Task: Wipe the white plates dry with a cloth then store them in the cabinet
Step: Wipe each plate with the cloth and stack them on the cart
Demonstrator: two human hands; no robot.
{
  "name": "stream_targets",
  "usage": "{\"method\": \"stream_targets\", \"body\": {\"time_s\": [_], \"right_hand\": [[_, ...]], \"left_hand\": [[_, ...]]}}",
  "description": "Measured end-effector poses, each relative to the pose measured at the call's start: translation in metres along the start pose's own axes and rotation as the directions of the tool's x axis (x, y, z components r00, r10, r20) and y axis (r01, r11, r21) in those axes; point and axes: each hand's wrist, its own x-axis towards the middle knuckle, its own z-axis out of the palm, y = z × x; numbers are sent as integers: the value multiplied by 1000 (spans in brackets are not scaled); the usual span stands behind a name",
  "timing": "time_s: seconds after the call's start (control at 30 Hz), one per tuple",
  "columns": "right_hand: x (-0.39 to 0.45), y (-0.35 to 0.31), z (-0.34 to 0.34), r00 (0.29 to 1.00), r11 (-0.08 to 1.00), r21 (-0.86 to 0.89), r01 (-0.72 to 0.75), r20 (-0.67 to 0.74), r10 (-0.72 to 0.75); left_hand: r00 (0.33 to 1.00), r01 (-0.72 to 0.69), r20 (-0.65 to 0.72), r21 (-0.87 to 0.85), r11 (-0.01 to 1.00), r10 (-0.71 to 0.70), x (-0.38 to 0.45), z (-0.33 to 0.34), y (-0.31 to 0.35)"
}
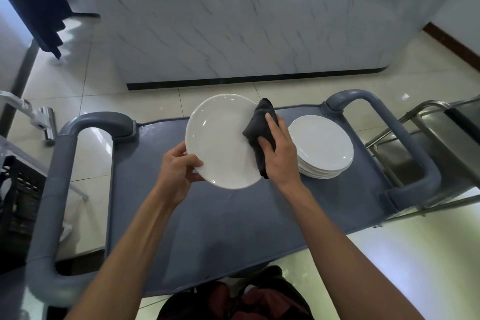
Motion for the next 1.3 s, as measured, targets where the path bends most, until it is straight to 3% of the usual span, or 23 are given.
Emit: {"method": "stream_targets", "body": {"time_s": [0.53,0.73,0.9,1.1,1.3], "right_hand": [[28,-23,-15,983,977,-137,163,111,-149],[38,-36,-3,925,890,-265,370,188,-329],[36,-45,11,838,761,-360,540,315,-445],[12,-55,24,759,677,-357,643,416,-502],[8,-63,32,741,681,-315,661,420,-524]], "left_hand": [[977,-20,213,139,990,-10,-4,-15,6],[964,-23,265,157,987,-20,-5,-21,11],[954,-22,296,192,981,-37,-7,-19,10],[944,-33,329,177,984,-27,-11,-13,4],[959,-19,282,147,989,-24,-12,-12,5]]}}
